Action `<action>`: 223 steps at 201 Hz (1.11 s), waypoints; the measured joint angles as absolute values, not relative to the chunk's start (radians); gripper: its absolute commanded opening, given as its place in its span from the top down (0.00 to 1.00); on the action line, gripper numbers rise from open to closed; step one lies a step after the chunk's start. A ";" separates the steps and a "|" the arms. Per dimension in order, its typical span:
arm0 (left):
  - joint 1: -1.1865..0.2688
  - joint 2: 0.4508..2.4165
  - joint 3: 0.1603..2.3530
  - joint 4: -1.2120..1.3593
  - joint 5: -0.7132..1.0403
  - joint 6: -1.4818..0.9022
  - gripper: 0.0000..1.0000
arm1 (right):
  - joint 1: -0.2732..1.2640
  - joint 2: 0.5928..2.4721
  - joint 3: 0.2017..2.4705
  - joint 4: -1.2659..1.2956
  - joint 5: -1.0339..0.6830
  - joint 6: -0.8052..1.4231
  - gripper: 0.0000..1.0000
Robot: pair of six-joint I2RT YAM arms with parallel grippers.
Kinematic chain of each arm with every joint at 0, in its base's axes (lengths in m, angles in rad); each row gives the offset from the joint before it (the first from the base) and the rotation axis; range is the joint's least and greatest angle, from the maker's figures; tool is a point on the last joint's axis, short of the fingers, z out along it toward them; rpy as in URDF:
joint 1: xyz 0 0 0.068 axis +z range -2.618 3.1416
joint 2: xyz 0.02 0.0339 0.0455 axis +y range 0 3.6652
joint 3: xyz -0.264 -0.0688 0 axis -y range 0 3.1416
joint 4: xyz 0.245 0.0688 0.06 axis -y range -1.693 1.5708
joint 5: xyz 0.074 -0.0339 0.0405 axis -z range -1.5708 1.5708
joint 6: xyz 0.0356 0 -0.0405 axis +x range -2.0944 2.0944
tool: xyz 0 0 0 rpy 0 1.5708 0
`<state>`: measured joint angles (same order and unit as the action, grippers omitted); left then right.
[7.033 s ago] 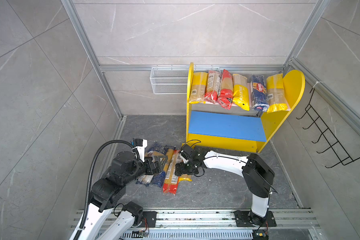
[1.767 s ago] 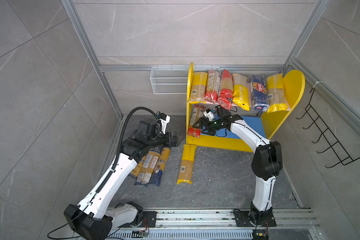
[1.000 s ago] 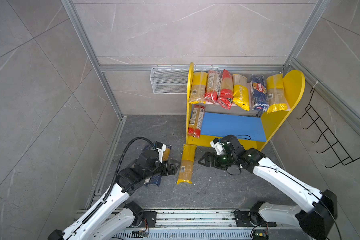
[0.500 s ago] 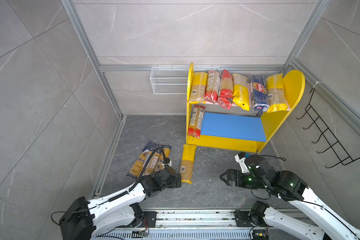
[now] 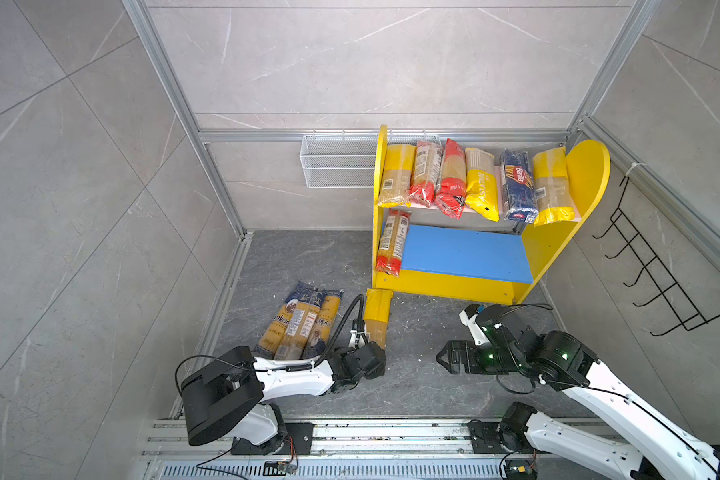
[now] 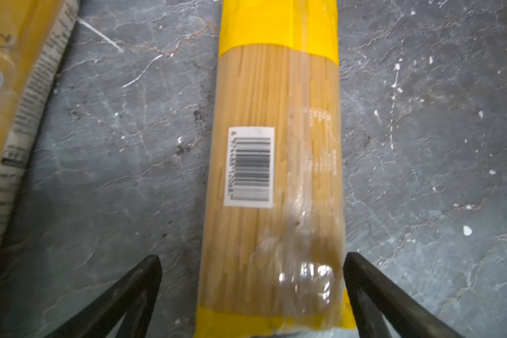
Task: Place and organize the pasta boxes and bags onto the shelf
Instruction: 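Grasp the yellow-banded spaghetti bag on the floor with the left gripper, then lift the yellow-banded bag upright and carry it toward the blue shelf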
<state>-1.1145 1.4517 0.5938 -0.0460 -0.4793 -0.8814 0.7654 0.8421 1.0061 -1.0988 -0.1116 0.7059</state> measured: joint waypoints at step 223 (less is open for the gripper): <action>-1.323 1.518 0.595 0.069 -0.551 -0.934 1.00 | 0.765 0.858 1.037 -1.185 -0.082 0.703 0.00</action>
<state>-1.3231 1.5181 0.5949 0.0689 -0.5514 -0.9340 0.7654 0.8577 1.0374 -1.1847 -0.0822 0.7029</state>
